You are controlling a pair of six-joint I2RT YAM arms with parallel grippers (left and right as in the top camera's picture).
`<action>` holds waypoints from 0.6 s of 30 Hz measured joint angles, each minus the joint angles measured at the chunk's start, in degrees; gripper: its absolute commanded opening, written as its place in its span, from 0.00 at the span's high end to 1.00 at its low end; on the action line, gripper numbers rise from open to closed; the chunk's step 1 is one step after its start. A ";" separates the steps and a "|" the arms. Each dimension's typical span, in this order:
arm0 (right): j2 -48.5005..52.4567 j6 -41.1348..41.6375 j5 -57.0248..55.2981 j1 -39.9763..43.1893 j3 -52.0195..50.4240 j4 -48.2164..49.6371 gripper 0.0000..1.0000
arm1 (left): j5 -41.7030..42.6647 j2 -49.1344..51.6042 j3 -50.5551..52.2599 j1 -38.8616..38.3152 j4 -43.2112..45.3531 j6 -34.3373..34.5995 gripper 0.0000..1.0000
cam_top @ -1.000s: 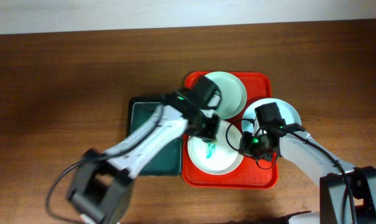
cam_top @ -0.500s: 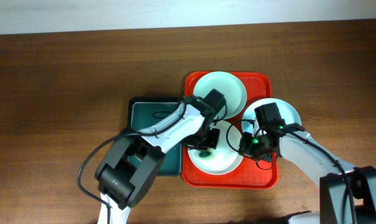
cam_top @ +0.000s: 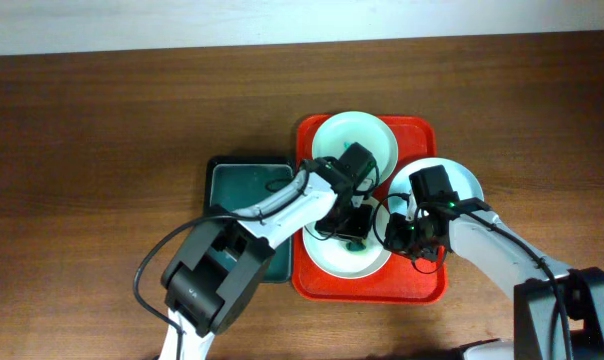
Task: Clean dirty plates on tray and stack at the side
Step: 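Scrub the held plate with the sponge in the left gripper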
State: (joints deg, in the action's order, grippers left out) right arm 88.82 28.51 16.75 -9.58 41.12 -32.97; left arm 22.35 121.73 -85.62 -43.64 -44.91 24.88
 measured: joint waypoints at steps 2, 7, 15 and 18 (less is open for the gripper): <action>0.00 0.04 0.00 0.00 0.00 -0.02 0.95 | 0.37 0.02 0.00 0.57 -0.68 -0.02 1.00; 0.00 0.00 0.22 0.00 0.00 0.02 0.95 | -5.46 0.00 -0.59 1.68 -9.11 -0.44 1.00; 0.02 0.00 0.55 -0.07 0.00 0.04 0.95 | -23.63 -0.22 -3.39 2.95 -16.92 -0.20 1.00; 0.02 -0.02 0.66 -0.07 0.00 0.02 0.95 | -27.65 0.39 -8.28 2.99 -19.96 -0.15 1.00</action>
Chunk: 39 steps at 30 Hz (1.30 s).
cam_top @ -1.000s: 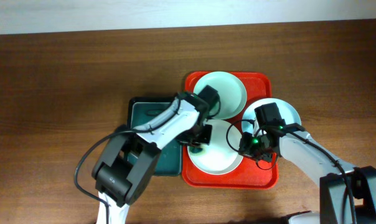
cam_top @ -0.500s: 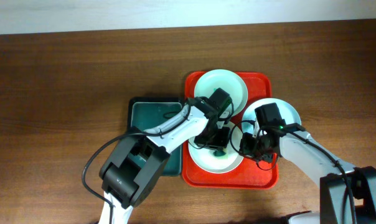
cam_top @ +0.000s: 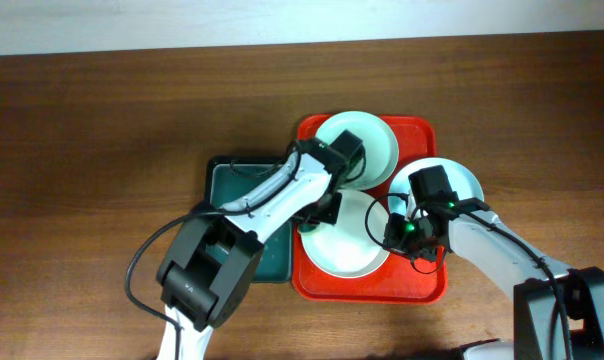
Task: Clean dirty plates on tray and stack at the side
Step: 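Scrub the held plate with the sponge in the left gripper, then drop the sponge back into the black tray and retract the left arm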
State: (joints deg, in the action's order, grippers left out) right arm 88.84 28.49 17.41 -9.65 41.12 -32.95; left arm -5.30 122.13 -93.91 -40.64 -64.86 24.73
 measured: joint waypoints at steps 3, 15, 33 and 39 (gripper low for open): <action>0.00 0.04 -0.09 0.02 0.00 -0.02 0.95 | -3.08 0.31 -6.62 1.05 -5.90 0.37 1.00; 0.00 -7.54 -0.26 0.02 0.04 -0.13 0.94 | -5.16 -3.06 -13.51 16.90 -16.79 -1.03 1.00; 0.96 -9.25 -0.20 0.09 14.21 -20.63 0.96 | 8.76 -28.52 7.21 28.20 -4.70 -6.71 0.00; 1.03 -9.18 2.47 -1.36 27.19 -24.20 0.96 | 8.55 -42.91 7.10 44.81 -5.77 -6.73 0.00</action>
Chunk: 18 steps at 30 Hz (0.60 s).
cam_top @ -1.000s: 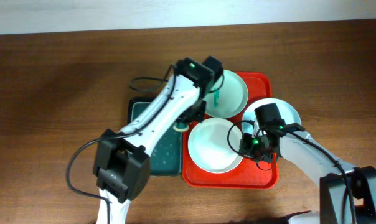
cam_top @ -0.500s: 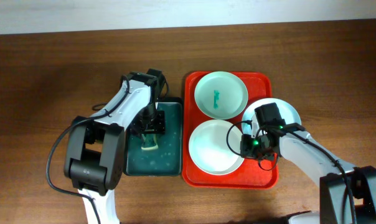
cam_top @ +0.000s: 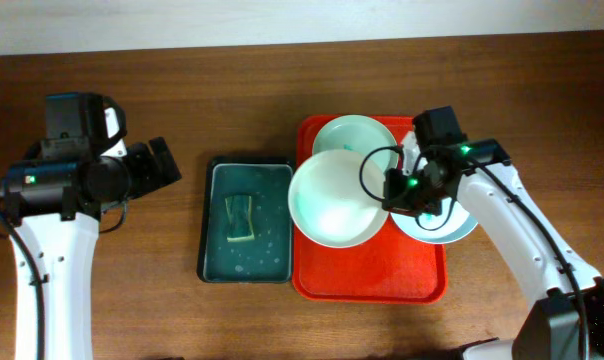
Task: Clean dirty plates on tray and stack at the side
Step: 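Drop the sponge back into the black tray and retract the left arm, then lift the plate with the right gripper and dip it into the black tray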
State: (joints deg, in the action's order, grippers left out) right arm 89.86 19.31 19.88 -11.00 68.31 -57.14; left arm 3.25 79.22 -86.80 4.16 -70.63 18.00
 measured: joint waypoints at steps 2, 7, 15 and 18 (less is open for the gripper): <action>0.04 1.66 -1.60 -4.37 0.15 4.04 0.96 | -0.02 -0.15 0.00 0.74 -0.28 0.00 0.00; 0.28 5.88 -15.67 -20.00 0.26 14.23 0.96 | 0.00 -0.15 0.00 0.79 -1.14 0.00 0.00; 0.52 0.35 -44.26 -36.63 0.92 21.66 0.96 | 0.00 -0.15 0.00 0.79 -2.01 0.00 0.00; 0.52 -3.10 -54.93 -42.01 2.03 21.70 0.96 | 0.00 -0.15 0.00 0.79 -2.01 -0.02 0.01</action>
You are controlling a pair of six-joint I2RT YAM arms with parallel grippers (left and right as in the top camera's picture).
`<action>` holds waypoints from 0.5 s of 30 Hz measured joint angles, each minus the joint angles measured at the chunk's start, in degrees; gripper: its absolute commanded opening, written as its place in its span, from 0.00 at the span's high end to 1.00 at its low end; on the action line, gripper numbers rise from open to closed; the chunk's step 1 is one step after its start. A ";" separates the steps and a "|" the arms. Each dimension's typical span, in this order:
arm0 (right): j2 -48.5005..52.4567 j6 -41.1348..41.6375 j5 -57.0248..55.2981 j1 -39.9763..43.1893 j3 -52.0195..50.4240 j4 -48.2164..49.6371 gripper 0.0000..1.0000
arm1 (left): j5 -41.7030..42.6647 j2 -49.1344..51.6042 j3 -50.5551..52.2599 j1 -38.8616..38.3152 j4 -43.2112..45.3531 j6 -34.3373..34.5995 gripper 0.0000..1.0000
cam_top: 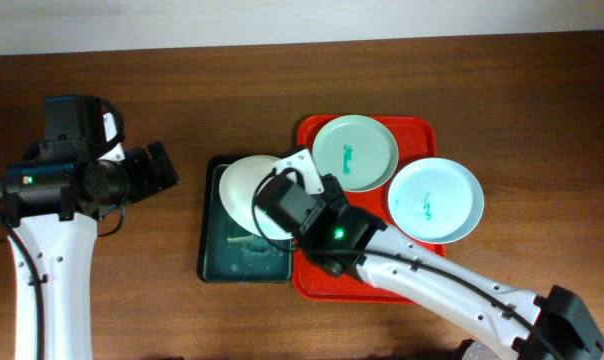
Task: Clean dirty plates on tray and stack at the side
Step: 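Lift the plate with the right gripper and dip it into the black tray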
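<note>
My right gripper (272, 192) is shut on the rim of a white plate (244, 188), holding it tilted over the green wash tub (210, 262). A pale green plate (354, 152) with green smears lies at the back of the red tray (422, 285). Half on the tray's right edge rests a light blue plate (435, 198), also smeared. A bit of the sponge (244, 241) shows in the tub under the plate. My left gripper (160, 167) hangs open and empty over the table, left of the tub.
The right arm stretches from the front right corner across the tray's front half. The left arm stands along the table's left side. Bare wooden table lies between the left gripper and the tub, and behind both.
My right gripper has carried the white plate from above the tray's left edge to over the tub, now tilted. The left arm has barely moved.
My left gripper was pressing the sponge on the white plate on the tray while the right gripper held its rim. Then the left gripper was at the plate's left edge. Later the sponge lay in the tub, the left arm far left, the plate lifted; now it is over the tub.
</note>
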State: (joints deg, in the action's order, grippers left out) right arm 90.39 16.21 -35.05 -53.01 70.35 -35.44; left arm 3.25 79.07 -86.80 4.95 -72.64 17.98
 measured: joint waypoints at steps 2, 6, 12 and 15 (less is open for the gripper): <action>0.00 -2.27 -6.36 -3.41 0.28 0.13 0.96 | 0.02 0.00 0.00 0.00 -0.02 0.02 0.01; -0.94 -4.76 -16.55 -8.59 0.28 0.20 0.96 | 0.00 0.00 0.00 0.00 0.00 0.02 0.00; -2.01 -10.03 -20.92 -11.13 0.28 0.24 0.96 | 0.00 0.00 0.00 0.00 -0.02 0.02 0.00; -2.05 -11.85 -21.64 -11.15 0.28 0.24 0.96 | 0.00 0.00 0.00 0.00 -0.02 0.02 0.01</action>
State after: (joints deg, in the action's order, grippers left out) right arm 88.33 4.36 -56.69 -64.16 70.63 -35.20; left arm 3.25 79.07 -86.80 4.95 -72.66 18.00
